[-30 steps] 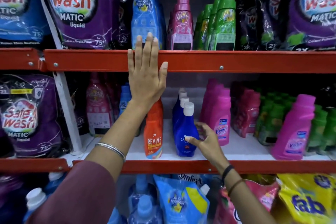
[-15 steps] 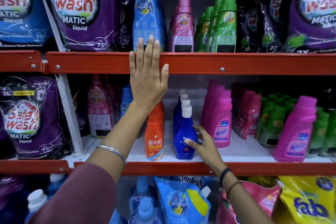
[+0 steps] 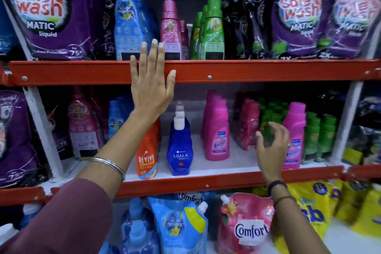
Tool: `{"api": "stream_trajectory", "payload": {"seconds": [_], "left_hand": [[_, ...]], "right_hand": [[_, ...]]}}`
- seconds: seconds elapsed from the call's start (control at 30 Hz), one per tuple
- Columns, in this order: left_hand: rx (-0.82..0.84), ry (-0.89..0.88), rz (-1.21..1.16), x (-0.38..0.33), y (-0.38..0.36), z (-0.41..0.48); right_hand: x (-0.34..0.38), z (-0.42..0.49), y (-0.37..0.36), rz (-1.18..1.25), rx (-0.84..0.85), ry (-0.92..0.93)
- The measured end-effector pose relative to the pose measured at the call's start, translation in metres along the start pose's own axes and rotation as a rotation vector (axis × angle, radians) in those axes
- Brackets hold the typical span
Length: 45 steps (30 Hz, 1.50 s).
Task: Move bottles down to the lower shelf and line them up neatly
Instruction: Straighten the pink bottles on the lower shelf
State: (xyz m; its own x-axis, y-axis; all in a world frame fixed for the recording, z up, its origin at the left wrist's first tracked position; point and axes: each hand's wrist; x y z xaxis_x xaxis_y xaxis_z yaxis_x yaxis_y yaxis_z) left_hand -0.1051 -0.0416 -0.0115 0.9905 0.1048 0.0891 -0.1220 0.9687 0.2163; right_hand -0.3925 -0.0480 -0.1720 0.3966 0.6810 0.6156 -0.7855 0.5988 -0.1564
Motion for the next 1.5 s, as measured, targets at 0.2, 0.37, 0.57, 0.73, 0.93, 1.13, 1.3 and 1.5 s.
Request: {"api": "stream_trajectory", "payload": {"seconds": [0.2, 0.37, 0.57, 0.73, 0.93, 1.13, 1.3, 1.5], "left_hand": [[-0.046, -0.037, 0.053, -0.015, -0.007, 0.002], [-0.086, -0.042, 0.07, -0.014, -0.012, 0.001], [-0.109, -0.035, 0.077, -0.014, -0.015, 0.0], [-0.142, -0.025, 0.088, -0.014, -0.018, 0.001], [-0.178, -0.031, 0.103, -0.013, -0.022, 0.0], [-0.183, -0.039, 0.106, -0.011, -0.023, 0.0], [-0.196, -0.039, 0.103, -0.011, -0.023, 0.001], [-0.193, -0.042, 0.095, -0.011, -0.025, 0.0]], "right_hand": [[-0.032, 0.021, 0.041, -0.074, -0.094, -0.145], [-0.054, 0.027, 0.05, -0.205, -0.008, -0.341], [-0.055, 0.033, 0.053, -0.291, -0.015, -0.347], [-0.042, 0.025, 0.05, -0.251, -0.016, -0.266], [-0.003, 0.01, 0.009, -0.208, 0.036, -0.228], [0.022, -0.013, -0.041, -0.235, 0.161, -0.291], [0.023, -0.032, -0.065, -0.268, 0.207, -0.342], [0.019, -0.042, -0.076, -0.324, 0.209, -0.367]]}}
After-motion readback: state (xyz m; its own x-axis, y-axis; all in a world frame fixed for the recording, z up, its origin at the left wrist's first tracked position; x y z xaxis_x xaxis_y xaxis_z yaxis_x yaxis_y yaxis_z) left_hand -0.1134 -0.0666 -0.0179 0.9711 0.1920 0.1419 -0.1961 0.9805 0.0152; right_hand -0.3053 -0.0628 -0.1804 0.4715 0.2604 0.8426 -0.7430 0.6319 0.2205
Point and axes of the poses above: each hand's wrist, its own z-axis towards the middle knuckle, its own y-axis out of the back of the hand, x = y × z, and after that the axes turned 15 degrees about z, right-handed
